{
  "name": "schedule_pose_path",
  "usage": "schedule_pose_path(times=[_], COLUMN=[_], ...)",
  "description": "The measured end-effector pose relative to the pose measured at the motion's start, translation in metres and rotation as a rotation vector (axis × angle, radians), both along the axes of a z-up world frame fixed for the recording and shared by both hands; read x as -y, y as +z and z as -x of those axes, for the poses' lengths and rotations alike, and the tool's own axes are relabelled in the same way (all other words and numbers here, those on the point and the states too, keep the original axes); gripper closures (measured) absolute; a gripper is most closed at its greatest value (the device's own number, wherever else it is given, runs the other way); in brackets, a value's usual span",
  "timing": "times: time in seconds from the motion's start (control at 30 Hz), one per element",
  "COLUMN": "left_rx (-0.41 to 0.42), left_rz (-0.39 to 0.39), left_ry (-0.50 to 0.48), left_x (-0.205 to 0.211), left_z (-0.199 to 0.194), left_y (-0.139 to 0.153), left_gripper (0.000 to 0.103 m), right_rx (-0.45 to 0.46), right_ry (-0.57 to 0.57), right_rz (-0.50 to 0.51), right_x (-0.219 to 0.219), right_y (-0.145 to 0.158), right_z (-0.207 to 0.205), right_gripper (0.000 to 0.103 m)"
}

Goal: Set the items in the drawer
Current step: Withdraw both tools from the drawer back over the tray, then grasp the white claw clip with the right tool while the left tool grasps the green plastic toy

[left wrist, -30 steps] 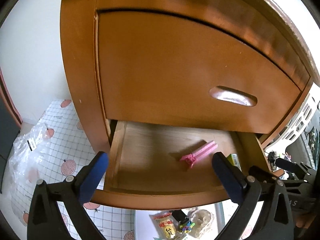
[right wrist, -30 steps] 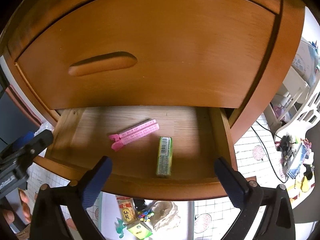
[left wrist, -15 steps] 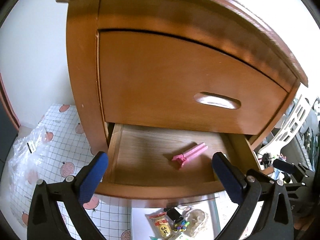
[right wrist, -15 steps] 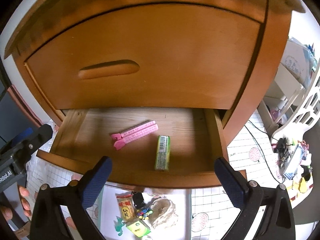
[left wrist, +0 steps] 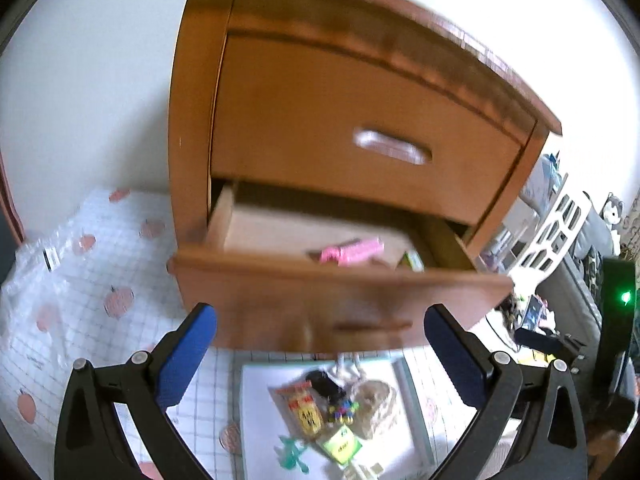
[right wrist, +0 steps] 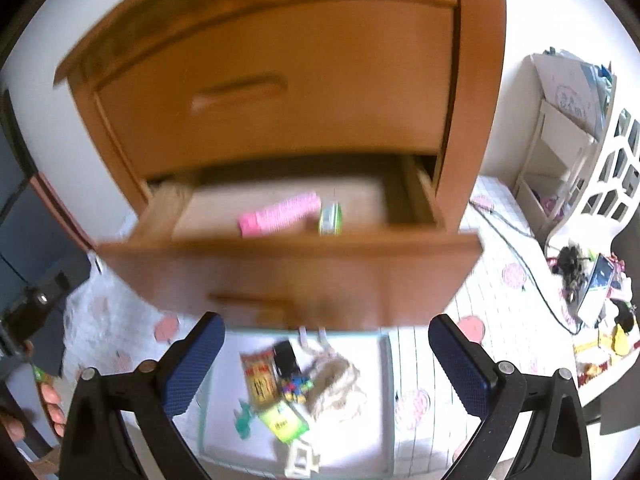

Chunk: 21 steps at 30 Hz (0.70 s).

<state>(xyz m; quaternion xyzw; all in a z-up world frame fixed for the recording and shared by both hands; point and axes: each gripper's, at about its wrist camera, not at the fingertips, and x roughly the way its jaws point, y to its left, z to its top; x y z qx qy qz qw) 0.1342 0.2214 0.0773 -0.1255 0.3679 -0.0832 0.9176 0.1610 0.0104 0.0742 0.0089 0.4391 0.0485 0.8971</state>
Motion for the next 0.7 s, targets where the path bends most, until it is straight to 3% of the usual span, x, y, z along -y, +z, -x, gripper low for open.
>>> schedule_pose_path(times=[0.23, 0.5, 0.7], left_rx=[-0.134, -0.392, -0.486], left_rz=[0.014, -0.060, -0.099], left_ry=[-0.034, -0.023, -0.060], left_x=[0.003, 0.013, 0.020], left_z=[0.008, 0.011, 0.016], left_y=[-0.052, -0.135, -0.175], left_gripper=[0.000, 0.000, 0.000], right_rx=[-0.122, -0.281, -0.413], right_ry=[0.018, 0.027, -0.006], right_rz=[-0.015, 0.010, -0.029], right_x=[-0.007, -0.018, -0.013], right_y=[-0.067, -0.136, -0.173], right_z=[0.019, 0.032, 0.037], right_gripper=[0.000, 0.000, 0.000])
